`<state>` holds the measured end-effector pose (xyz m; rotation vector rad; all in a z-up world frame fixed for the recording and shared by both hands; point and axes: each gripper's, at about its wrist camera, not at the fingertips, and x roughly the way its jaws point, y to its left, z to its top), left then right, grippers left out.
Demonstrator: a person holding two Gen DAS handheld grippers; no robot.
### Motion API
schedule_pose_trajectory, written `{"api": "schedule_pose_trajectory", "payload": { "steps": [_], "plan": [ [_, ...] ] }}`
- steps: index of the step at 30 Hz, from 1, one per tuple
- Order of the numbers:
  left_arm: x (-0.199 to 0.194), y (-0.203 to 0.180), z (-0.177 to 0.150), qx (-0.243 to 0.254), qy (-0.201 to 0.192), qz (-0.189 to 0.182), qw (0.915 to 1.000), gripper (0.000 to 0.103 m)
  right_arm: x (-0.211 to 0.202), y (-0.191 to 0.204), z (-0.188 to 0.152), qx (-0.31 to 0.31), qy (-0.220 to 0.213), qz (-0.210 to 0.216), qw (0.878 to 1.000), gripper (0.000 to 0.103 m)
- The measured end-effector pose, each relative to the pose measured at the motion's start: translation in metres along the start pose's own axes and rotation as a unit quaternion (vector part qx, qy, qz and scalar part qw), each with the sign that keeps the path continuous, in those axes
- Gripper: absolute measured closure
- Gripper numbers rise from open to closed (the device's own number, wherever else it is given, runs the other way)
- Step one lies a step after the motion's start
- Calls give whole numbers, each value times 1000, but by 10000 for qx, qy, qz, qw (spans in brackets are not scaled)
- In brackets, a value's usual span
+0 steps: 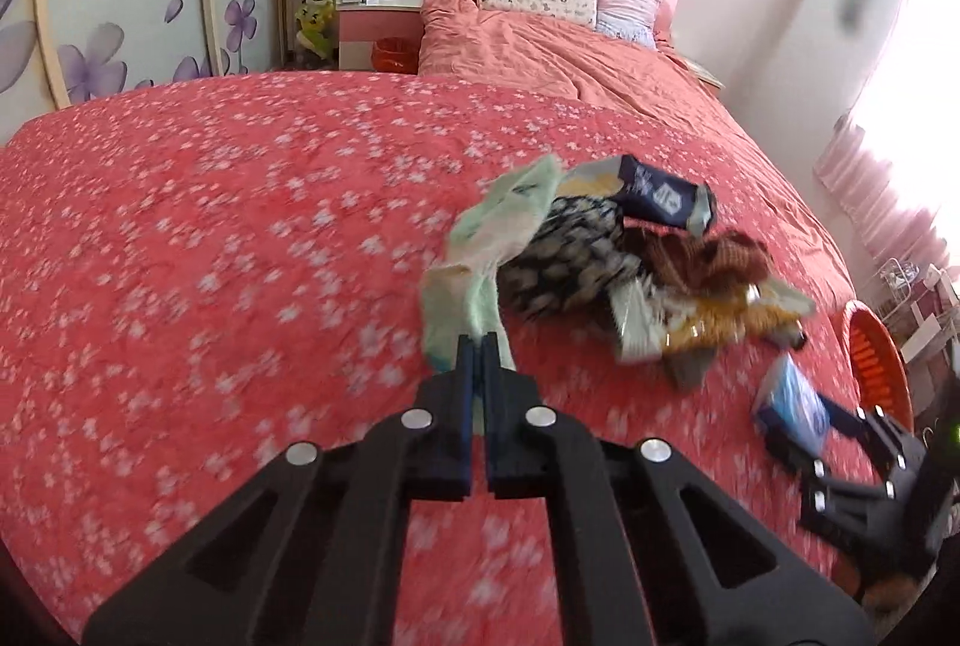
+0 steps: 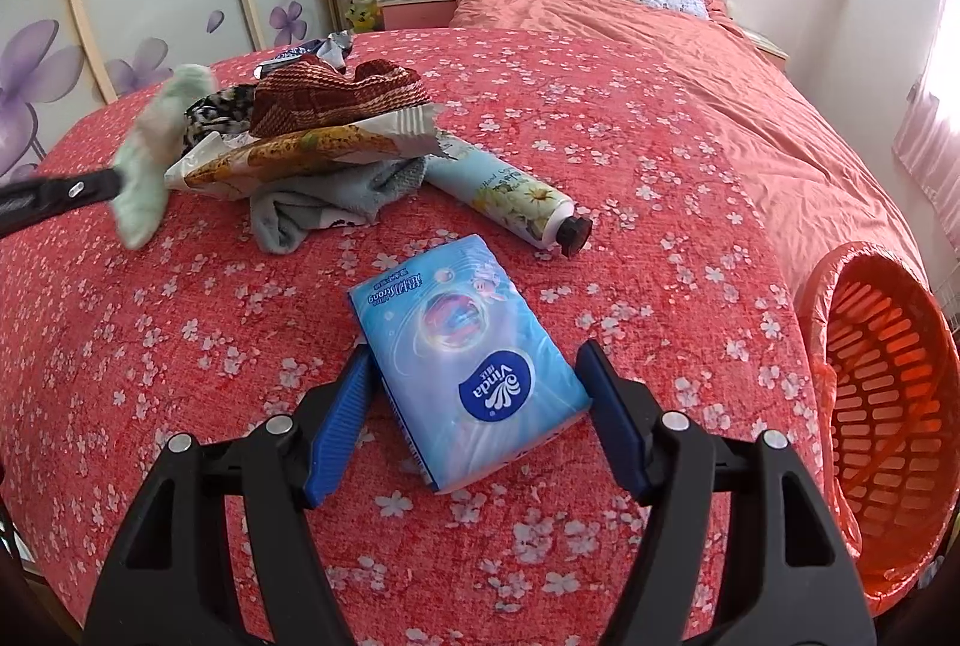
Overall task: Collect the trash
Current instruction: 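Grasp the mint green cloth with the left gripper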
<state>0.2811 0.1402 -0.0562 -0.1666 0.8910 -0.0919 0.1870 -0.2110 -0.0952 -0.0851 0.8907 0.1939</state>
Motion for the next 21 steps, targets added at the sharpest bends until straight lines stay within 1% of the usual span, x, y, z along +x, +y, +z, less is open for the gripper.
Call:
{"api": "schedule_pose_trajectory", "payload": {
  "steps": [5, 8, 9, 10, 11, 12, 14, 16, 18, 21],
  "plan": [
    [-21, 4, -31, 112, 179, -114, 9997, 99, -1, -2, -2, 59, 9, -36, 10000, 35],
    [-25, 3, -40, 115, 236, -123, 9996, 98, -3, -1, -3, 93, 39, -43, 9999, 35],
    [-24, 3, -42, 123, 226, -102, 9996, 96, -3, -1, -3, 100, 43, -44, 9999, 35],
    [-24, 3, -43, 140, 193, -40, 9997, 91, -4, -1, -4, 111, 47, -41, 9999, 35],
    [-22, 1, -42, 140, 178, -32, 9997, 78, -4, -1, -4, 123, 50, -36, 9999, 35],
    [-21, -1, -41, 115, 160, -39, 9998, 62, -5, -2, -5, 131, 52, -29, 9999, 35],
    [-19, -5, -36, 90, 81, -4, 9999, 49, -5, -2, -5, 124, 47, -26, 9999, 35],
    [-17, -10, -32, 90, 28, -40, 9999, 43, -6, -1, -6, 103, 32, -29, 9999, 35],
    [-16, -16, -29, 82, -33, -28, 10000, 34, -6, -1, -7, 89, 16, -30, 10000, 34],
    [-10, -24, -23, 95, -117, 194, 9997, 32, -6, -1, -8, 95, -2, -29, 10000, 34]
  ]
}}
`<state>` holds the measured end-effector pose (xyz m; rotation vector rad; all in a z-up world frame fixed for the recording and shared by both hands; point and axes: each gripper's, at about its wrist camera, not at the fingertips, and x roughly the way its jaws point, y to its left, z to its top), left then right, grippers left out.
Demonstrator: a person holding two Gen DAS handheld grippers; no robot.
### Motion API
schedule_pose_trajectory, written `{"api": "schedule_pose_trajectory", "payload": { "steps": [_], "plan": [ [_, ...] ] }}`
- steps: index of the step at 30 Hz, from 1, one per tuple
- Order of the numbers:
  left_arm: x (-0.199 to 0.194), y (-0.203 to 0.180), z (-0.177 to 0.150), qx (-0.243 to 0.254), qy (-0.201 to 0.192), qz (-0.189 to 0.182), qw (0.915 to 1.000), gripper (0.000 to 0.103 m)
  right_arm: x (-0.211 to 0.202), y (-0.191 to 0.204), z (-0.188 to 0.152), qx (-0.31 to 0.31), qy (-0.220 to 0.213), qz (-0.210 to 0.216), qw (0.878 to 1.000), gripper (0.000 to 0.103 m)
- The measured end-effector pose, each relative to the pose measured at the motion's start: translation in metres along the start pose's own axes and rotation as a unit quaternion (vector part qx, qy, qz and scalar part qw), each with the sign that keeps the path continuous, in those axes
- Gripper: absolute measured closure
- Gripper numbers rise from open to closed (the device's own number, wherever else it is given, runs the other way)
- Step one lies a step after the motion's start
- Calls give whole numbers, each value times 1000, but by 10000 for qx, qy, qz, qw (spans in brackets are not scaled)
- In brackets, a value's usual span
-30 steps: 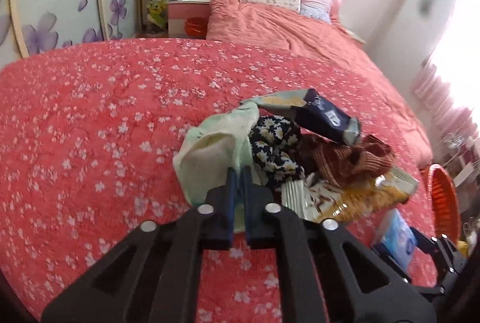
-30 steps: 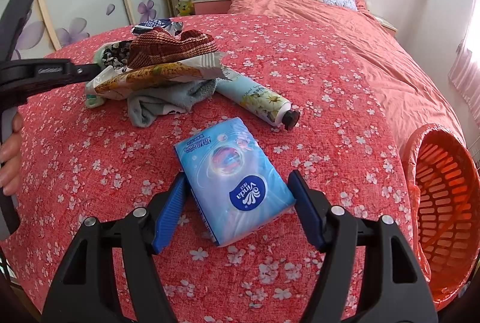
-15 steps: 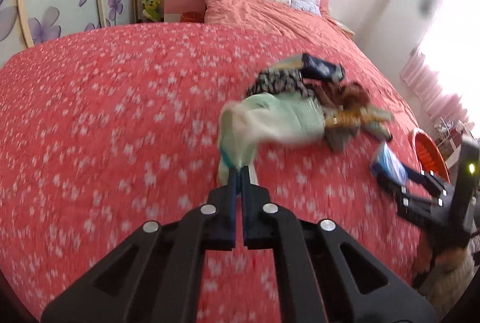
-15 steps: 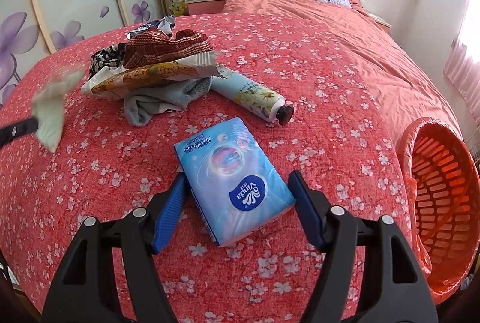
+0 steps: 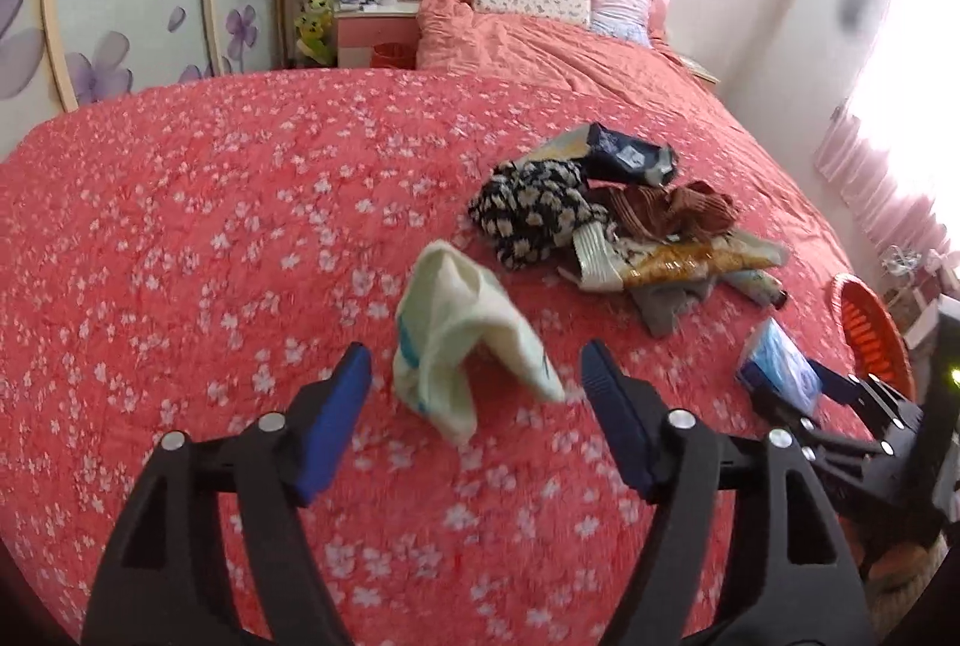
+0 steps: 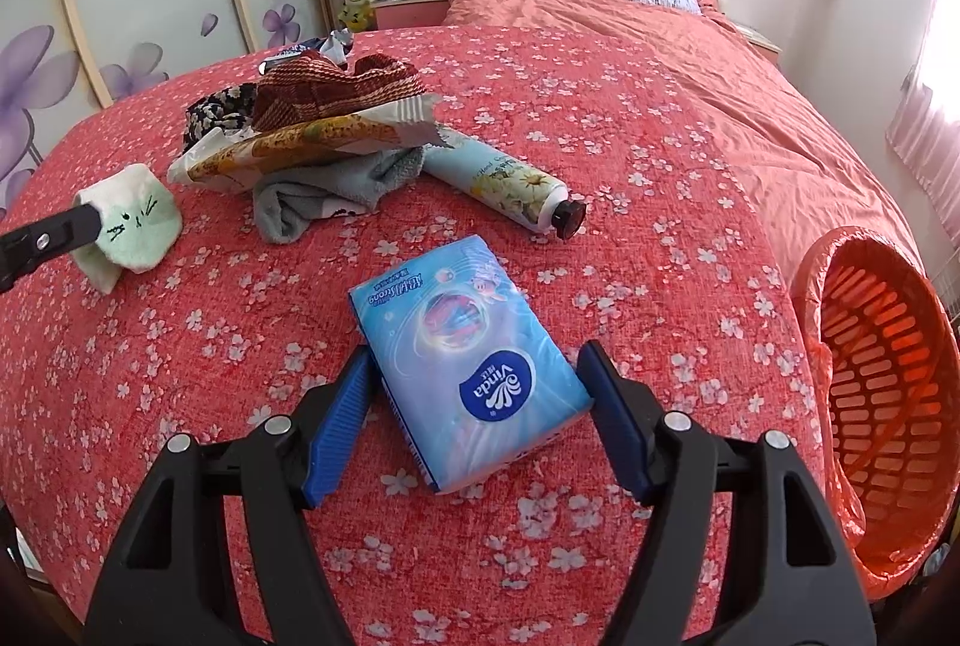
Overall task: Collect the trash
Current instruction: 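Grasp the mint green cloth with the left gripper, then carry the mint cloth and blue tissue pack over the orange basket and release both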
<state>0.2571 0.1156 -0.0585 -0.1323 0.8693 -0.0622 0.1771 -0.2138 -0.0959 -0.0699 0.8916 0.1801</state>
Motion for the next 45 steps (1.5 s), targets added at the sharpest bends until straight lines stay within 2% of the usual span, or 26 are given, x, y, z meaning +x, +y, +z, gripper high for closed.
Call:
{"api": "schedule_pose_trajectory", "payload": {
  "steps": [3, 6, 10, 14, 20, 26, 28, 29, 32, 37, 45],
  "plan": [
    [15, -3, 7, -101, 62, 254, 9996, 35, 0, 0, 0, 13, 0, -11, 10000, 34],
    [30, -1, 9, -123, 222, 365, 9990, 52, 0, 0, 0, 24, -2, -6, 10000, 34],
    [36, 2, 5, -179, 285, 371, 9987, 54, 0, 0, 1, 17, 1, -13, 10000, 34],
    [40, -1, 0, -8, 282, 498, 9984, 60, 0, 0, 0, 18, 2, -10, 10000, 33],
    [41, -8, -7, 175, 118, 653, 9976, 60, 1, 1, 1, 7, 15, 24, 10000, 31],
    [39, -10, -12, 112, 106, 614, 9980, 61, 2, -1, 2, 38, 4, 85, 10000, 30],
    [38, -9, -12, 154, 109, 581, 9981, 71, 0, -4, 2, 98, -38, 96, 9999, 36],
    [37, -8, -11, 148, 125, 512, 9985, 80, 0, -6, 2, 90, -40, 106, 9999, 38],
    [31, -2, -8, 76, 136, 298, 9994, 91, -2, -9, 2, 130, -30, 149, 9998, 41],
    [11, -8, -6, 257, -40, 229, 9994, 91, -21, -17, 0, 330, -251, 193, 9990, 42],
    [-25, -33, -2, 489, -310, 90, 9983, 91, -64, -25, 2, 364, -763, -12, 9964, 42]
  ]
}}
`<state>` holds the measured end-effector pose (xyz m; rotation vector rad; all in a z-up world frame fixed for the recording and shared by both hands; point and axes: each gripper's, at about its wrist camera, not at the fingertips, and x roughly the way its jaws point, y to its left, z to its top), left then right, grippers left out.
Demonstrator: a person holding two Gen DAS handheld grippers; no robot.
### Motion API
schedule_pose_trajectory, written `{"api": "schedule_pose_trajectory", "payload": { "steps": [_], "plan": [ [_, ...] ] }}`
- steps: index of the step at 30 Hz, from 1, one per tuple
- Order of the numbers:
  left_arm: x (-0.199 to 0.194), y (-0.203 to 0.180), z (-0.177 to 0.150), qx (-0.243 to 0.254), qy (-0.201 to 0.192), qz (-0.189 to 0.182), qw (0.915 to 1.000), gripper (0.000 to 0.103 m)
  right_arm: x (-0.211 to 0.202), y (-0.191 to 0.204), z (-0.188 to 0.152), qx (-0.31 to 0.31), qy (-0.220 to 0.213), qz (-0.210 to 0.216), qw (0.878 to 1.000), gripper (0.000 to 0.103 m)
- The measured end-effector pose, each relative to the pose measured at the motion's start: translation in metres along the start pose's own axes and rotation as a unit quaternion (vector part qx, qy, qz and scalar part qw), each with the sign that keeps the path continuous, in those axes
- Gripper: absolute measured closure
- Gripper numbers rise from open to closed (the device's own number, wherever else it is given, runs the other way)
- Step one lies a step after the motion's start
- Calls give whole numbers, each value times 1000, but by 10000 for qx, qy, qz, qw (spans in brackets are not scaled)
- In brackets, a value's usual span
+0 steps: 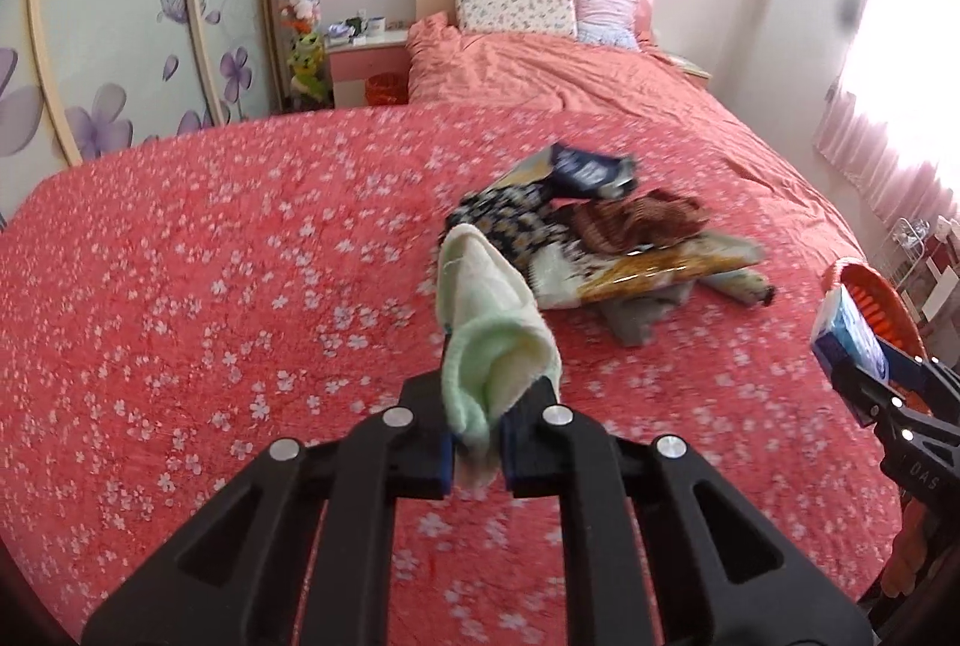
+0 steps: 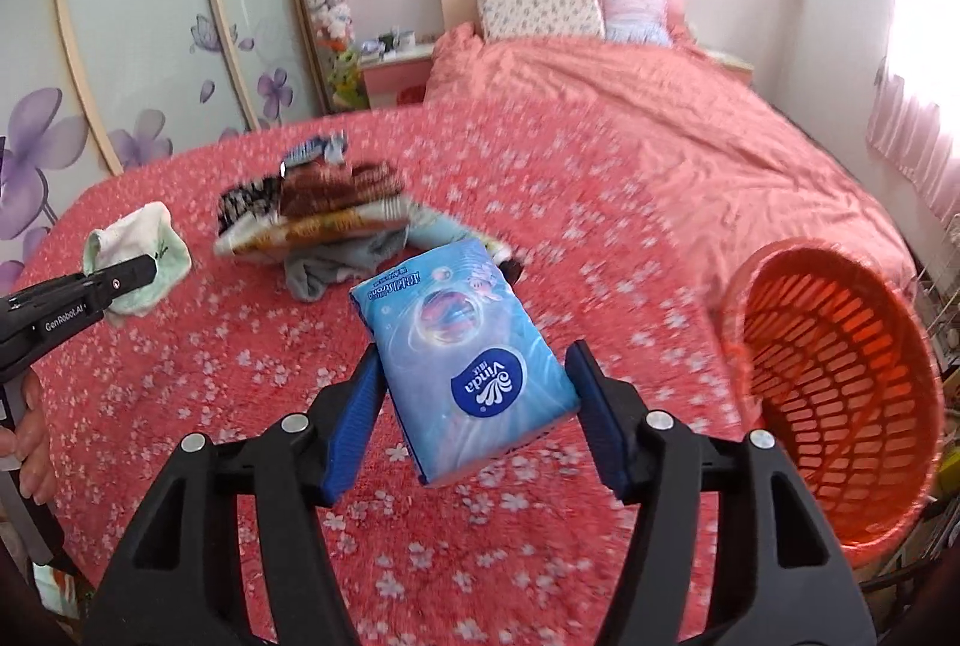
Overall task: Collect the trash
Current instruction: 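Carry the mint cloth and blue tissue pack over the orange basket and release both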
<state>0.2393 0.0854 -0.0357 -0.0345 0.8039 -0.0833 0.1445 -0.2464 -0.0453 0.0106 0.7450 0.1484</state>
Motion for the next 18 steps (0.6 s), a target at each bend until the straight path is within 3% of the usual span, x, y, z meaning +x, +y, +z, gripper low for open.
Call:
{"api": "schedule_pose_trajectory", "payload": {
  "steps": [9, 18],
  "plan": [
    [-34, -41, 9, 434, -354, -32, 9984, 91, -43, -21, 7, 141, -594, -335, 9976, 42],
    [-53, -95, 16, 835, -556, -152, 9948, 91, -68, -50, 4, 498, -905, -557, 9931, 42]
  ]
}}
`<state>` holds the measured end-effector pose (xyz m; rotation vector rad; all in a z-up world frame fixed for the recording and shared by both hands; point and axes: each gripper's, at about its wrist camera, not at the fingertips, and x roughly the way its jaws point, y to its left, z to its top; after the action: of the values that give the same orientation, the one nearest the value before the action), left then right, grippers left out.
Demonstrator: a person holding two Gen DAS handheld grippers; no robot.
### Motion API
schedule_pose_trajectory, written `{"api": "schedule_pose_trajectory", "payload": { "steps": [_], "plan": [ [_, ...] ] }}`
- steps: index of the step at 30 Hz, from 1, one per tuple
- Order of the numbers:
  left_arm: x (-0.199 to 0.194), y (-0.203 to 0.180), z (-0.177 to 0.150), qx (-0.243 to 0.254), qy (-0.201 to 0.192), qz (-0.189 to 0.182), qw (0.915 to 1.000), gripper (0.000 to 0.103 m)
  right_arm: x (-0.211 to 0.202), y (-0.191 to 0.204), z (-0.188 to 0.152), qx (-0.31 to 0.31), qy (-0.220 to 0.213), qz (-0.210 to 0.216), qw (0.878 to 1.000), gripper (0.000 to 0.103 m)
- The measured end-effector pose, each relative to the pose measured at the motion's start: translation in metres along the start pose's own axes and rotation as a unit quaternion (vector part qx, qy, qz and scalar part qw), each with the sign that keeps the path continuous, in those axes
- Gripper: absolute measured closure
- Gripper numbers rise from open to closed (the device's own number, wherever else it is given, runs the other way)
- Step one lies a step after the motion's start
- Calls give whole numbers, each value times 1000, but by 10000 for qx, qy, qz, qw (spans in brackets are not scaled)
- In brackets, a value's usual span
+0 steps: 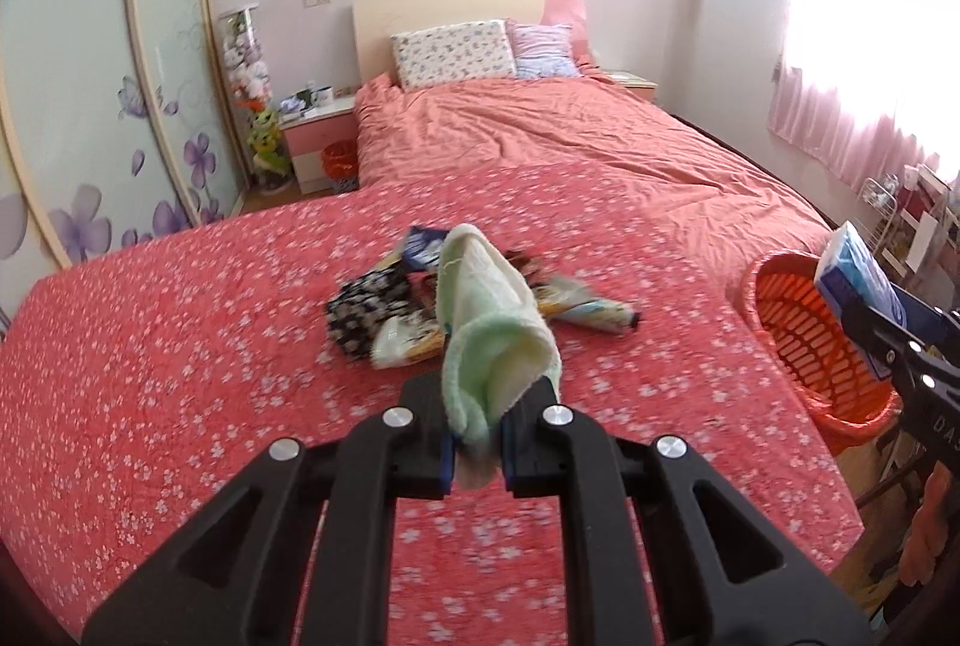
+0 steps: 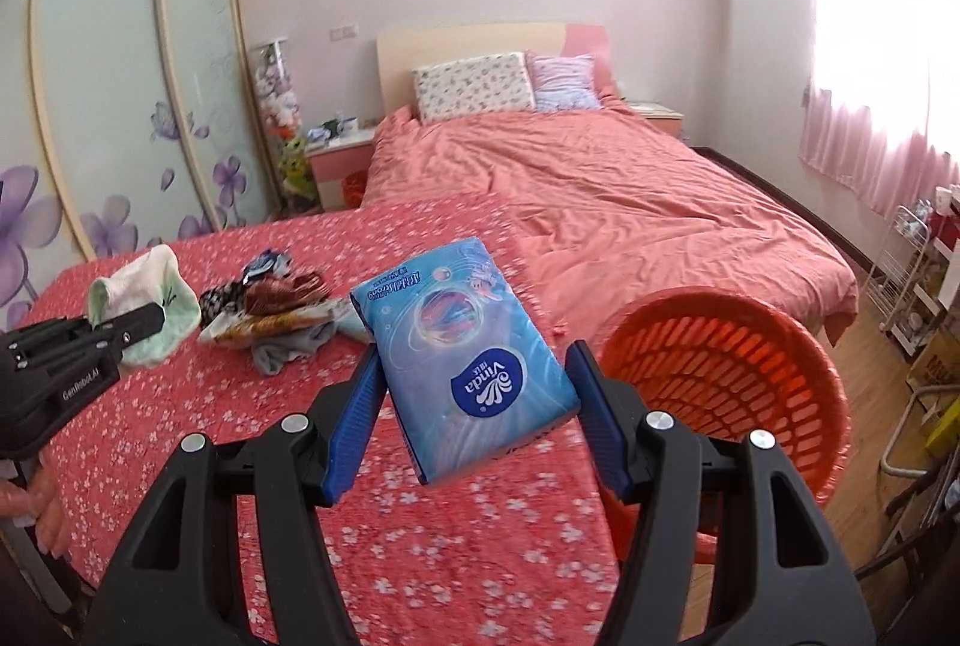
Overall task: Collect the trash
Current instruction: 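Carry the mint cloth and blue tissue pack over the orange basket and release both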
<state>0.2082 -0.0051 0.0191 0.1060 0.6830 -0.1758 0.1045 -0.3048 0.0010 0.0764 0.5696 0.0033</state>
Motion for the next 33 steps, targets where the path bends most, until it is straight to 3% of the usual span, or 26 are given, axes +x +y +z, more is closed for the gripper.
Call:
{"api": "schedule_pose_trajectory", "payload": {
  "steps": [17, 33],
  "plan": [
    [0, -103, 16, 546, -119, -764, 9955, 91, -22, -87, -4, 776, -299, -526, 9951, 42],
    [20, -209, 16, 1058, -49, -1699, 9798, 91, -13, -144, -16, 1402, -265, -904, 9856, 42]
  ]
}}
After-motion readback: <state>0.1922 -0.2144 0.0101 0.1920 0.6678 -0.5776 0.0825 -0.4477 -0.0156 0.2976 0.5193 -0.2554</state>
